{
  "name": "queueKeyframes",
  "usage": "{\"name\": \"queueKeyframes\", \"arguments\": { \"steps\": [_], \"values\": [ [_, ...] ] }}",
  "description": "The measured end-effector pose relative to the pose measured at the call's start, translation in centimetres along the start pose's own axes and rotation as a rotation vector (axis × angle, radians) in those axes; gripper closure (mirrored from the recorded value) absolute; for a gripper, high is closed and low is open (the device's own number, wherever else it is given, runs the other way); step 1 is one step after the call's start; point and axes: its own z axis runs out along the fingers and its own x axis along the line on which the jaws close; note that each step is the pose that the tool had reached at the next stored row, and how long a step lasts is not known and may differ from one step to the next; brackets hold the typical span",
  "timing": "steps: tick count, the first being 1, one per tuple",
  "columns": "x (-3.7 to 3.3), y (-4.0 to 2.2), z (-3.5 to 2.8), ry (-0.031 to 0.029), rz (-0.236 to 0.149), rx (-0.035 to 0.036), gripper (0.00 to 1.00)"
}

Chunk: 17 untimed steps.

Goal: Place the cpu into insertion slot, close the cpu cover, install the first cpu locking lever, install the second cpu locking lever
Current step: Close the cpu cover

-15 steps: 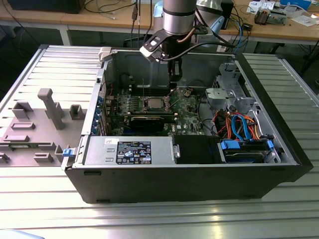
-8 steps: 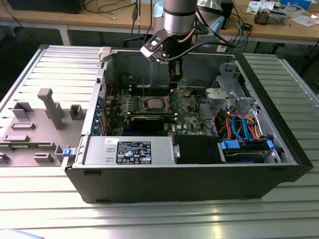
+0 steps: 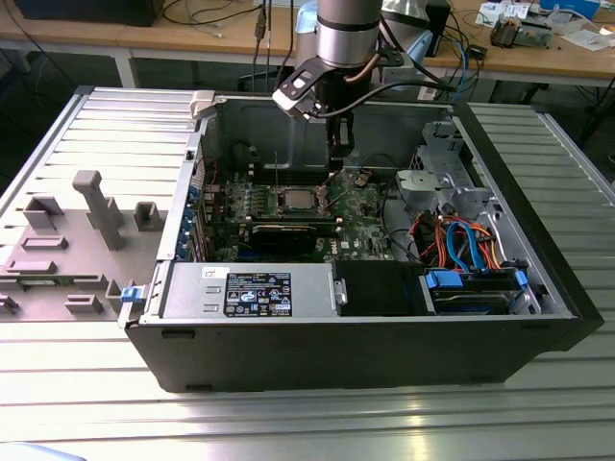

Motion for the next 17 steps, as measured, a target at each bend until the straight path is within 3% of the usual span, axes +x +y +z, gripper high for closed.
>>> {"name": "queueKeyframes", "arguments": {
  "steps": [13,17],
  "values": [
    [0.00,0.39,0.02,0.0000,0.000,0.0000,0.89],
    [-0.01,0.86,0.04,0.0000,0.000,0.0000,0.89]
  ]
}}
